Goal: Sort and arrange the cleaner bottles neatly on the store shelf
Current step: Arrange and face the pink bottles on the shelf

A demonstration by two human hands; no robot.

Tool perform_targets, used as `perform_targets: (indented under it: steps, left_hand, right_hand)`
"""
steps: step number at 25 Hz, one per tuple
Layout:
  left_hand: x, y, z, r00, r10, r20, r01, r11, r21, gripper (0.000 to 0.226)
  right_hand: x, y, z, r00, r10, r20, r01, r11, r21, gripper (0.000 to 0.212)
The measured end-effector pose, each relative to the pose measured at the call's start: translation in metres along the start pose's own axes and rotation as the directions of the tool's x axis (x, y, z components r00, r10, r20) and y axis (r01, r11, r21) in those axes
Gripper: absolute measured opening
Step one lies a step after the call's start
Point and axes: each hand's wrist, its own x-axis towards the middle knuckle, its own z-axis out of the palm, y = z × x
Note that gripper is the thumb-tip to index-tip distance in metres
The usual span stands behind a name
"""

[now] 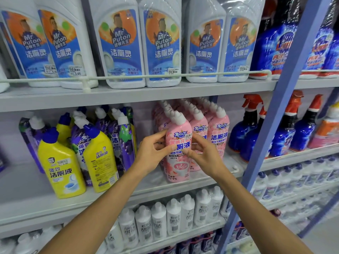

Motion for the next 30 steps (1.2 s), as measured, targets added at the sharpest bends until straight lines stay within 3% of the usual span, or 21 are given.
perform_targets:
  steps: [10, 20, 23, 30]
  left_hand:
    - [-0.001, -0.008, 0.003, 0.999, 0.009, -0.034, -0.008, 0.999, 0.037, 0.066]
    - [-0.004, -0.019, 0.007, 0.997, 0.004, -0.075, 0.004, 0.994, 0.109, 0.069]
    - [-0.008, -0.018, 0.012, 0.989, -0.024, -0.147, 0.049, 0.985, 0.165, 0.062]
    - [-0.012, -0.017, 0.002, 0.99, -0.009, -0.143, 0.04, 0.976, 0.215, 0.051]
  right_hand:
    - [-0.004, 0.005, 0.001, 1.0, 0.009, -0.017, -0.009, 1.0, 0.011, 0.053]
    - [-0.011, 0.009, 0.004, 0.997, 0.062, -0.036, -0.061, 0.998, 0.02, 0.054]
    - [-0.009, 0.012, 0.003, 0.997, 0.073, -0.037, -0.074, 0.997, -0.011, 0.055]
    - [-0.006, 0.008, 0.017, 0.999, 0.032, -0.04, -0.034, 0.998, -0.05, 0.051]
